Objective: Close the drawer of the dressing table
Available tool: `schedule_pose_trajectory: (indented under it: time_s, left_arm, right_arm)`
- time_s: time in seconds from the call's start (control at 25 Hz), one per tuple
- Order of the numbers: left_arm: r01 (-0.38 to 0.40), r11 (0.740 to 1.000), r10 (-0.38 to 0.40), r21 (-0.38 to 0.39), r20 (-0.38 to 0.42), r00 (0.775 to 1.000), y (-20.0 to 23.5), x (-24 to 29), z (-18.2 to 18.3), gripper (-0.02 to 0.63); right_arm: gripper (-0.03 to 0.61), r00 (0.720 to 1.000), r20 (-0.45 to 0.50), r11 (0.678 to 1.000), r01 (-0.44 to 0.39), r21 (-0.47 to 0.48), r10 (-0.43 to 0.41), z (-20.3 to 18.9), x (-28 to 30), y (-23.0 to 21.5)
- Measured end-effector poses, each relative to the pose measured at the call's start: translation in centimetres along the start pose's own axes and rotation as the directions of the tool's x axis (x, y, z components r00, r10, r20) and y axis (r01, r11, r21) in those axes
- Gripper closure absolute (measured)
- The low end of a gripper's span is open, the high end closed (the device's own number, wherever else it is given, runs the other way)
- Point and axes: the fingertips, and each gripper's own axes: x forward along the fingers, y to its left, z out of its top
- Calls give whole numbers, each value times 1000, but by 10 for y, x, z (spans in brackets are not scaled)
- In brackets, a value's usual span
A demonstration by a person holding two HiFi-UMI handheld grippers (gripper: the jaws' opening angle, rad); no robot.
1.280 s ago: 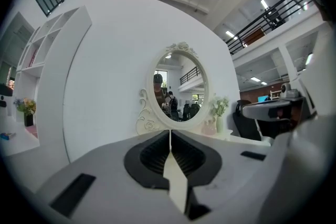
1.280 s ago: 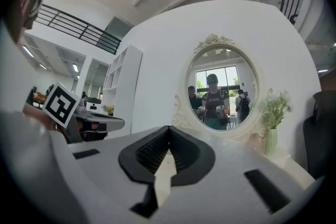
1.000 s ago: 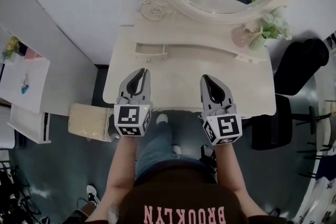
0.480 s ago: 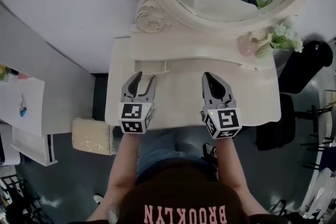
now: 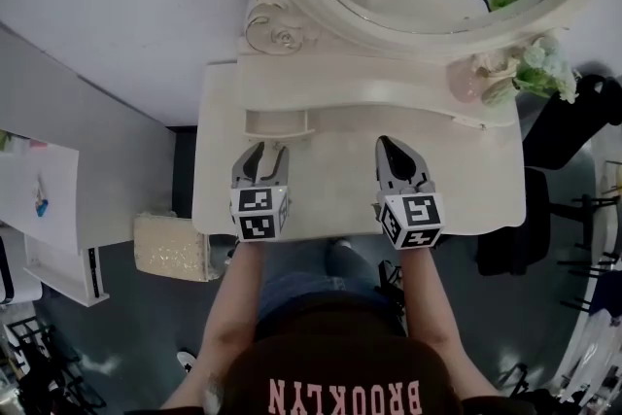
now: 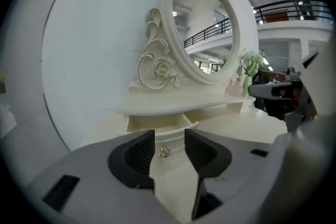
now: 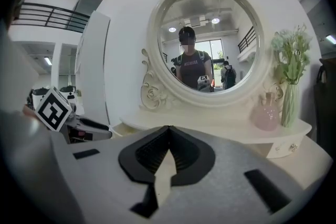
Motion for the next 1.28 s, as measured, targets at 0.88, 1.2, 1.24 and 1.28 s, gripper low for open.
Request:
schedule_pose_trajectory:
  time_s: [0.88,1.2,1.24,1.28]
  left_arm:
    - [-81,996,76,-24,-169,983,11,44,-55,531]
    - [-83,996,77,-23,-177,981,11,42,-50,531]
    - [-85,996,81,-19,-174,981,12,42,-49,531]
    - [-89,996,85,-13,-170,982,14,42,-47,531]
  right_arm:
    - [580,995,-99,999,-23,27,26,-46,23,-10]
    - [580,995,-89,999,-39,21,41,-39,25,-4]
    - [580,996,-84,999,-38,20,40,-36,25,-4]
    - [580,996,-80,999,-38,18,39,-34,26,-4]
